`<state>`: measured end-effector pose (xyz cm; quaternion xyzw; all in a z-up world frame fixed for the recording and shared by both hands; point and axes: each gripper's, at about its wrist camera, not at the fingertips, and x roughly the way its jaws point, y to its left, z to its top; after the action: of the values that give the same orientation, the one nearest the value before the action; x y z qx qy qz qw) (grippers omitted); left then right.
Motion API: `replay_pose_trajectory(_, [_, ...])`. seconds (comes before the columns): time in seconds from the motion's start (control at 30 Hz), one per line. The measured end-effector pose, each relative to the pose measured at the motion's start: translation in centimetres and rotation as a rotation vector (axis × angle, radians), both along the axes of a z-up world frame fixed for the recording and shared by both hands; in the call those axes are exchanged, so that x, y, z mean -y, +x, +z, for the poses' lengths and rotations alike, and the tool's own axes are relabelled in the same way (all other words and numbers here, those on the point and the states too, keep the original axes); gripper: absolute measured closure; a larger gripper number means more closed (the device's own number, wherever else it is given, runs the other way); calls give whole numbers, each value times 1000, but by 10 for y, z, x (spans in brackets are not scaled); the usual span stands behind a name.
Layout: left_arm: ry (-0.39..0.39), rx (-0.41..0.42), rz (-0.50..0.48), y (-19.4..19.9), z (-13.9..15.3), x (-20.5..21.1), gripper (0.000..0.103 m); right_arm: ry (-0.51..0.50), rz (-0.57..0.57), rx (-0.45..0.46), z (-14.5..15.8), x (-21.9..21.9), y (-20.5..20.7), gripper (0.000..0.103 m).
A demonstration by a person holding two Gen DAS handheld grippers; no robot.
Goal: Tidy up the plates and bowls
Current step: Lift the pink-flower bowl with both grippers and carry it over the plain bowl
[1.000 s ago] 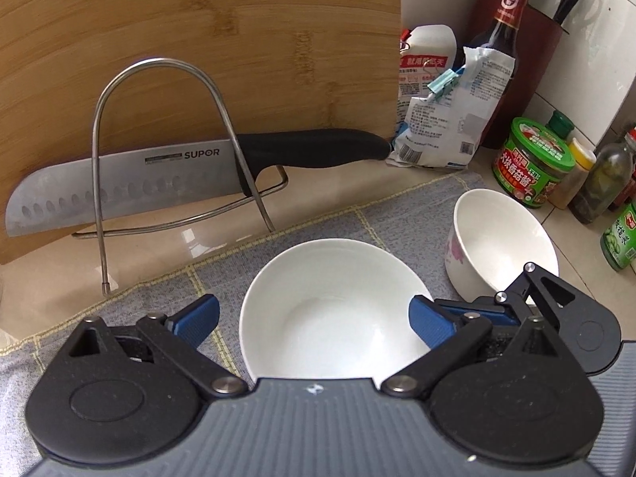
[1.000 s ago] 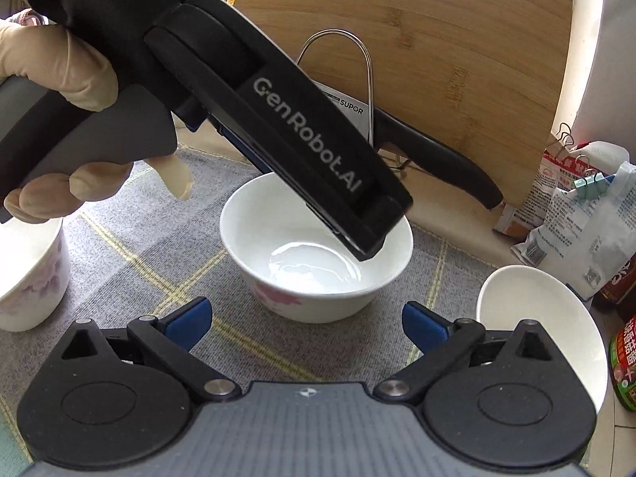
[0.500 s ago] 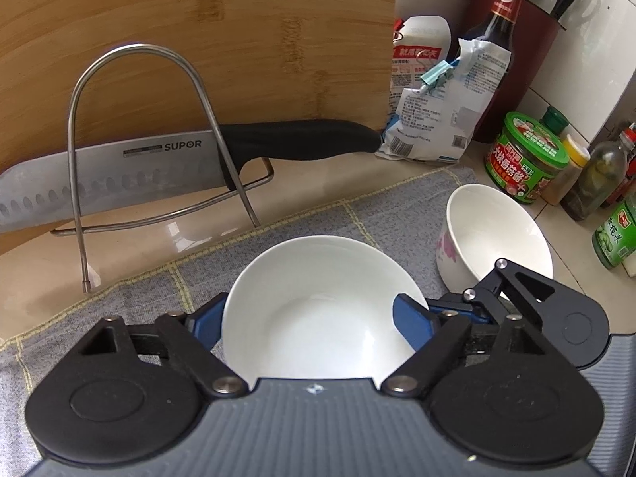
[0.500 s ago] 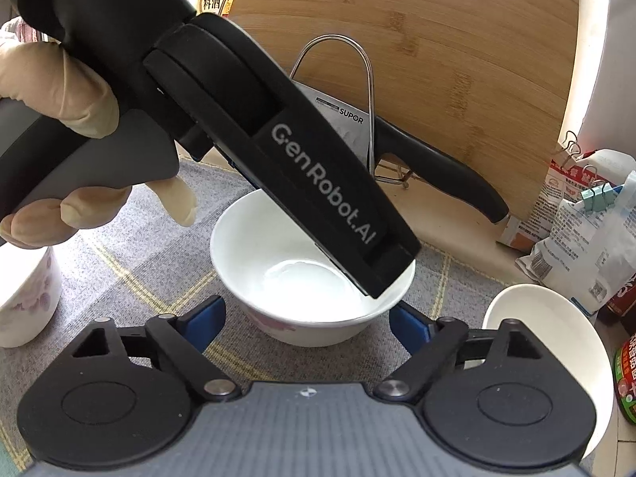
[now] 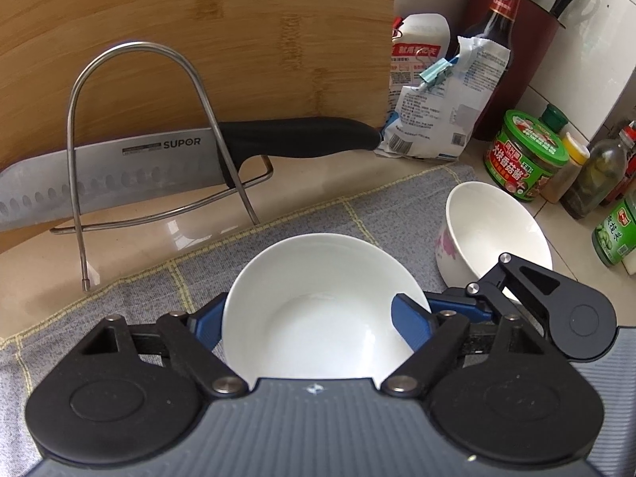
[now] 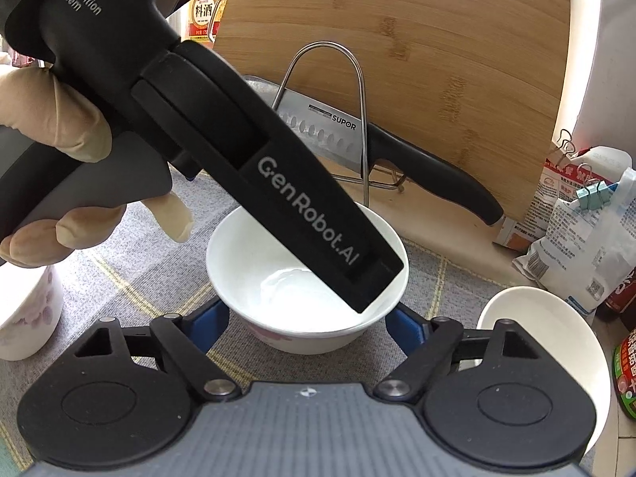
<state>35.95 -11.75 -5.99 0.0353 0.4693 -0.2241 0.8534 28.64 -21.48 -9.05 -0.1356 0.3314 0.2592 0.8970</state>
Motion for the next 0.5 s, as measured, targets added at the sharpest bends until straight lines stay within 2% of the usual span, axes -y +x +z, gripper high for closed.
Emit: replay_pose_trajectory(0.5, [-30,6,13,-32,22,-4,18,4,28,-13,29,3,-27,14])
